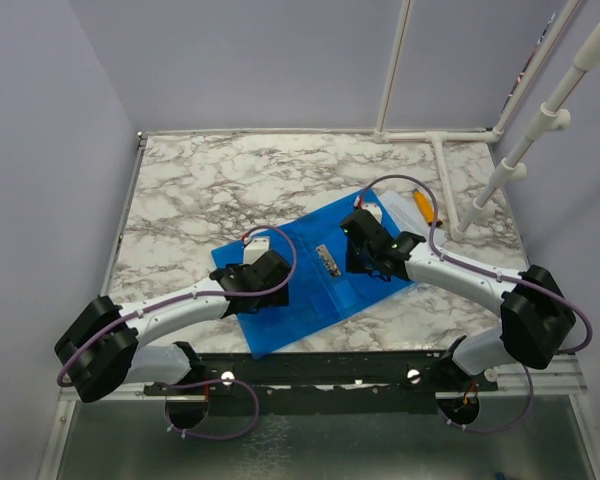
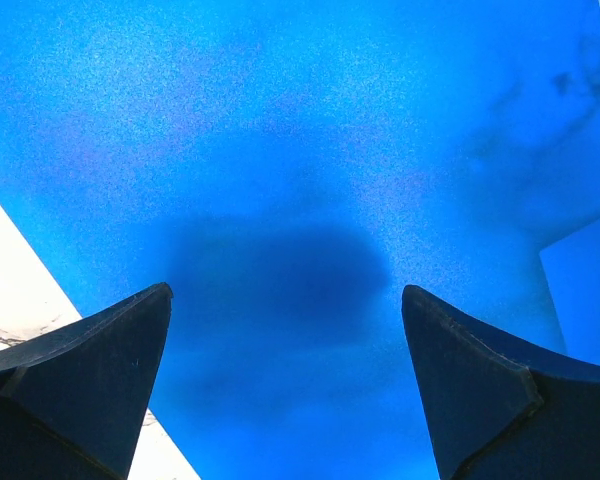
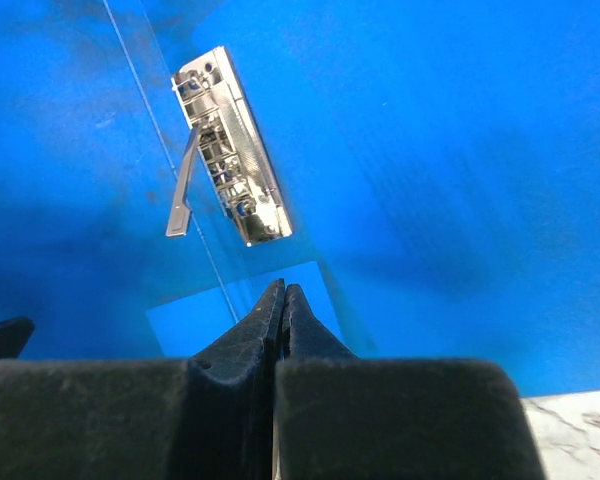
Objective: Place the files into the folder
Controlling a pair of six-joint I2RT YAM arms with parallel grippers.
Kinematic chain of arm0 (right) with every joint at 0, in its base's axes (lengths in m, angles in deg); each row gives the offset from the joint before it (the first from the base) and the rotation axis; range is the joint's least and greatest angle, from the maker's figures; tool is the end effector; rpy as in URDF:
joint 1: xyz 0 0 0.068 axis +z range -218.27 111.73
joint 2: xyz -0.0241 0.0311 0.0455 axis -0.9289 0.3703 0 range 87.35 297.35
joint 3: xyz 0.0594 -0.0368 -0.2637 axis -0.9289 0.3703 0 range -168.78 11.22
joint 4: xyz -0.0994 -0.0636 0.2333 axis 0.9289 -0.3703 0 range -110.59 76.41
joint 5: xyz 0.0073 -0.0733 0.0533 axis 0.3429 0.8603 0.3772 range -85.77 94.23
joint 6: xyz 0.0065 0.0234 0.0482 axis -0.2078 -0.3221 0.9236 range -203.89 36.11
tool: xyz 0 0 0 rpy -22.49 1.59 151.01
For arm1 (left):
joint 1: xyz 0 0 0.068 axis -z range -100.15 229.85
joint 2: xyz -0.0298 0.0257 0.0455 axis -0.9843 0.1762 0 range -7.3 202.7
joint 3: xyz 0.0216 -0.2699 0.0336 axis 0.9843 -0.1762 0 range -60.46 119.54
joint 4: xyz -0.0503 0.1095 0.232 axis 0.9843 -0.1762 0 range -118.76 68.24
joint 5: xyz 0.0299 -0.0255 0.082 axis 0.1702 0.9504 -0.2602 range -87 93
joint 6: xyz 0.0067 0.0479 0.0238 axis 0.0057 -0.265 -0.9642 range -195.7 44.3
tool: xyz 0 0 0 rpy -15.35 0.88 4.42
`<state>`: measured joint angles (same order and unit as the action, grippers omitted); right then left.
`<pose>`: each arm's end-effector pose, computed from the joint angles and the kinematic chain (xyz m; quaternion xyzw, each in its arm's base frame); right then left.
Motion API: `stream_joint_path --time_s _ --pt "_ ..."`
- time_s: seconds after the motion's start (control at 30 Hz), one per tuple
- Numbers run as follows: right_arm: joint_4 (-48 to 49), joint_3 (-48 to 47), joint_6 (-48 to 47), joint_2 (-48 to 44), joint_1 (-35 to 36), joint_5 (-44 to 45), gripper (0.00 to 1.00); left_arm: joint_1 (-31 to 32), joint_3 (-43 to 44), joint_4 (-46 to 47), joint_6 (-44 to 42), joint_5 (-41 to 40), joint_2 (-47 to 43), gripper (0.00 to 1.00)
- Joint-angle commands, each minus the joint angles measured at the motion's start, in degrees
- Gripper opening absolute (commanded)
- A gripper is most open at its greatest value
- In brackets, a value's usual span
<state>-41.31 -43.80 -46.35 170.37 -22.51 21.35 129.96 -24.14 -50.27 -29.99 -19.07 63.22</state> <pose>0.2121 0.2027 0.2242 -0.0240 0.9457 0.0874 0.3123 0.1496 -0.1583 0.1792 -0.0086 0.9549 -0.0471 0.2932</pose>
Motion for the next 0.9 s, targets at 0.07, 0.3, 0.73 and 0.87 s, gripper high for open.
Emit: stream_joint_path --time_s 0.07,0.3,0.73,0.87 --pt "9.7 3.7 3.9 1.0 -4.2 -14.0 0.01 0.3 1.5 0.1 -1.5 -0.5 1.6 0.99" --pt "15.7 4.4 6.2 5.5 -6.9 -22.5 0.0 0.3 0.9 1.2 -1.6 -0.7 3.7 0.99" --pt "20.2 2.0 8.5 12.8 -8.5 -28.5 0.01 0.3 0.0 2.2 -1.4 -0.1 4.6 0.99" --pt "21.0 0.9 9.1 14.1 -9.1 -29.2 0.0 0.3 0.2 2.2 -1.5 0.0 4.9 0.99"
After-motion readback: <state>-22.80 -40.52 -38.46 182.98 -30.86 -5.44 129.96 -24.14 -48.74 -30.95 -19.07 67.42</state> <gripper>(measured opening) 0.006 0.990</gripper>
